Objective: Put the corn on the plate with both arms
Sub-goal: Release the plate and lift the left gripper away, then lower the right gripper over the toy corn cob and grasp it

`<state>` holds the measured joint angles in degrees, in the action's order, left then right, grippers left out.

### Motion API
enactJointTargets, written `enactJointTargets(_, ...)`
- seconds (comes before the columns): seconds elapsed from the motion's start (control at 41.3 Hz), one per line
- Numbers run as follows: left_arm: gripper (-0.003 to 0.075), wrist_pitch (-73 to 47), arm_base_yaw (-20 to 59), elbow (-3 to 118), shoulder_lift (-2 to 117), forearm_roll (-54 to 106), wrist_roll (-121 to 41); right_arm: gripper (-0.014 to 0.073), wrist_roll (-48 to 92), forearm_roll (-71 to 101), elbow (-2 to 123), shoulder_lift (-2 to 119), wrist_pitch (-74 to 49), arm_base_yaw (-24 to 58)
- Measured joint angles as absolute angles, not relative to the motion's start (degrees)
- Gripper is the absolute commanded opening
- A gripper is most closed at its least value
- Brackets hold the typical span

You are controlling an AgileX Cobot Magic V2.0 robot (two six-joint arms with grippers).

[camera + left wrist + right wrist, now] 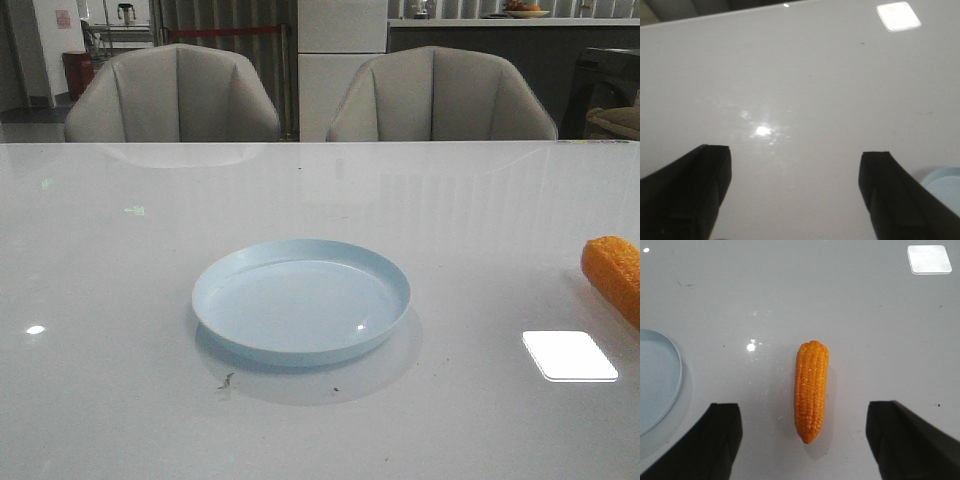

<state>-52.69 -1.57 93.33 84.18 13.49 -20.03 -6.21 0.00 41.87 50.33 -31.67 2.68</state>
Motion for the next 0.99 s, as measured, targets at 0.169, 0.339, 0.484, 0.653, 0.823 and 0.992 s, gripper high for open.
enactJointTargets(0.169, 0.0581, -46.19, -8.18, 82.31, 76.14, 12.59, -19.99, 0.0615, -6.21, 0.0, 41.87, 50.33, -31.67, 2.68)
enactJointTargets(0.339, 0.0581, -35.0, -9.68, 64.22, 67.09, 14.03, -19.9, 0.0615, -6.21, 0.0, 41.87, 50.33, -31.67, 2.68)
enactJointTargets(0.484, 0.0581, -29.66, -7.66, 49.43, 60.25, 15.29, -19.9, 0.0615, -6.21, 0.0, 41.87, 50.42, -32.53, 2.68)
enactJointTargets(0.653, 0.0581, -28.11, -4.1, 41.72, 55.37, 15.18, -19.9, 0.0615, -6.21, 0.0, 42.85, 52.43, -36.89, 2.68)
enactJointTargets(0.823, 0.0581, -26.39, -2.79, 41.53, 54.06, 15.32, -19.9, 0.0615, -6.21, 0.0, 48.07, 58.1, -40.93, 2.68)
enactJointTargets(0.992, 0.0581, -26.74, -2.7, 41.53, 54.02, 17.41, -20.01, 0.0615, -6.21, 0.0, 59.12, 67.85, -45.67, 2.68)
